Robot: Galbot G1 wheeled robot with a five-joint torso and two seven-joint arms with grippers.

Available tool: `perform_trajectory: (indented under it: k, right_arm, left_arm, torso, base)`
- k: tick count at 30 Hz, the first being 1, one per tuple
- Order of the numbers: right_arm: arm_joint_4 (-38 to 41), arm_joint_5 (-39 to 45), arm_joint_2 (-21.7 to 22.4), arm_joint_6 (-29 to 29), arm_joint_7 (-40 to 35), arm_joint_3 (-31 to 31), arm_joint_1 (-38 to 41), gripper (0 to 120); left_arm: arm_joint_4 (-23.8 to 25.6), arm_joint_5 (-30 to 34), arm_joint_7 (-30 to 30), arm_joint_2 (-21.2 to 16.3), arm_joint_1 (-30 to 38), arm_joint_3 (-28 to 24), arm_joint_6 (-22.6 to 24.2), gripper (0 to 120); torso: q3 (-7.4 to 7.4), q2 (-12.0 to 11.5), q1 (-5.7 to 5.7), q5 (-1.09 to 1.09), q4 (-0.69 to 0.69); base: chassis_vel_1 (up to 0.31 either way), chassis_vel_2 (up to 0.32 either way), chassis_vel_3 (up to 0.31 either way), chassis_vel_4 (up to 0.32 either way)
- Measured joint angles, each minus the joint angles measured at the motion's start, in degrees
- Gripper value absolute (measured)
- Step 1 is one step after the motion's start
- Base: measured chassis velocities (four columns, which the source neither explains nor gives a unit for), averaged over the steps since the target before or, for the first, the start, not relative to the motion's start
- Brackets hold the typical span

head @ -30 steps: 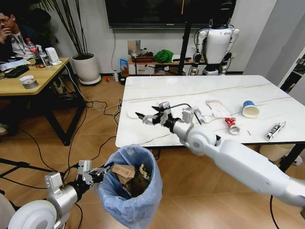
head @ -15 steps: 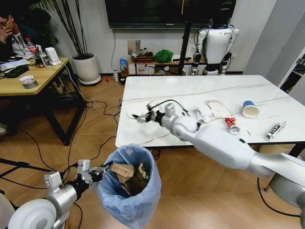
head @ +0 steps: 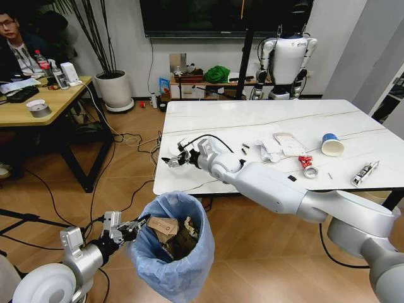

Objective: Pick up the trash bin and place the trash from the table into it.

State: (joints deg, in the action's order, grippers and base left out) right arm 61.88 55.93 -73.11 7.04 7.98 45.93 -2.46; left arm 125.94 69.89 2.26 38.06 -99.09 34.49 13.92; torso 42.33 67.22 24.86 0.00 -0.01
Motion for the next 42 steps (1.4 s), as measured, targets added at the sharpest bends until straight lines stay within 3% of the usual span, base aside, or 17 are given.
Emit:
perform_trajectory:
  k: [11,29,42]
  right_arm:
    - [-8.2,0.0,-3.3,2.2,3.3,1.0,2.8,100]
    - [-9.7,0.1,-4.1,2.4,5.1,3.2,3.0,99]
    - [-11.4,0.0,-4.4,1.9,5.6,3.2,3.3,48]
  left_arm:
    - [-0.3,-0.3,-0.2,0.4,0.1,0.0,0.0,0]
    - [-0.3,-0.7,-0.3,0.9,-0.2,-0.1,-0.1,0]
    - [-0.2,-0.8,-0.4,0.9,-0.2,-0.1,-0.1,0]
  torso:
    - [0.00,0.0,0.00,0.00,0.02]
    - [0.00,0.0,0.01,0.00,0.01]
    - [0.00,0.0,0.01,0.00,0.01]
  base:
    - [0.000,0.000,0.000,0.000]
    - [0.000,0.000,0.000,0.000]
    - [0.000,0.000,0.000,0.000]
